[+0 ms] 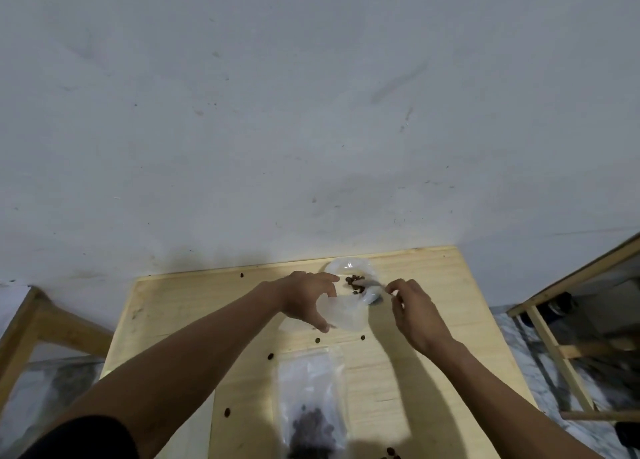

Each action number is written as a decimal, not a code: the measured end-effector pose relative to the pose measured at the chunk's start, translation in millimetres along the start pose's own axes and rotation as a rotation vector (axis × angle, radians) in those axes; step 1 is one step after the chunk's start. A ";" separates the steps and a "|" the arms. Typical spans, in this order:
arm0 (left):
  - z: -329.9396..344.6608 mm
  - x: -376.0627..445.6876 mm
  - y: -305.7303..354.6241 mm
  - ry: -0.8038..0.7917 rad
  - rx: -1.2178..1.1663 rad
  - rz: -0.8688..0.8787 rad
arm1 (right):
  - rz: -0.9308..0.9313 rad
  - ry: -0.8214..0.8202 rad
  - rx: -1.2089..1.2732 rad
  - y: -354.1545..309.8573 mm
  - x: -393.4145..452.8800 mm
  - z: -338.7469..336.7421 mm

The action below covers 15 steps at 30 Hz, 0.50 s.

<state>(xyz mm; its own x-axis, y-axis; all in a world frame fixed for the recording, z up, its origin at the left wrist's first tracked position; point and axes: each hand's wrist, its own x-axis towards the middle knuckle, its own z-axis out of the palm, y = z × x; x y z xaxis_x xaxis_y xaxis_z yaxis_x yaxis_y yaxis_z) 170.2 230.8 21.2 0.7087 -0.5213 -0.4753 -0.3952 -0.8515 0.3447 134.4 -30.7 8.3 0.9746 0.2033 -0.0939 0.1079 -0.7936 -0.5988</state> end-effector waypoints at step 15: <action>46.4 -41.4 -2.0 0.405 -0.019 0.243 | 0.150 -0.195 -0.081 -10.8 -2.9 15.1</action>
<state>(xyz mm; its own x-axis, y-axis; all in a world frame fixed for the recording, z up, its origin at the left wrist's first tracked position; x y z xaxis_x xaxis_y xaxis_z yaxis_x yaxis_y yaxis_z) 114.5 251.4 2.6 0.7692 -0.6385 -0.0258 -0.5703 -0.7041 0.4231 127.4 -14.1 3.0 0.9256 0.1800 -0.3329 -0.0122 -0.8651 -0.5015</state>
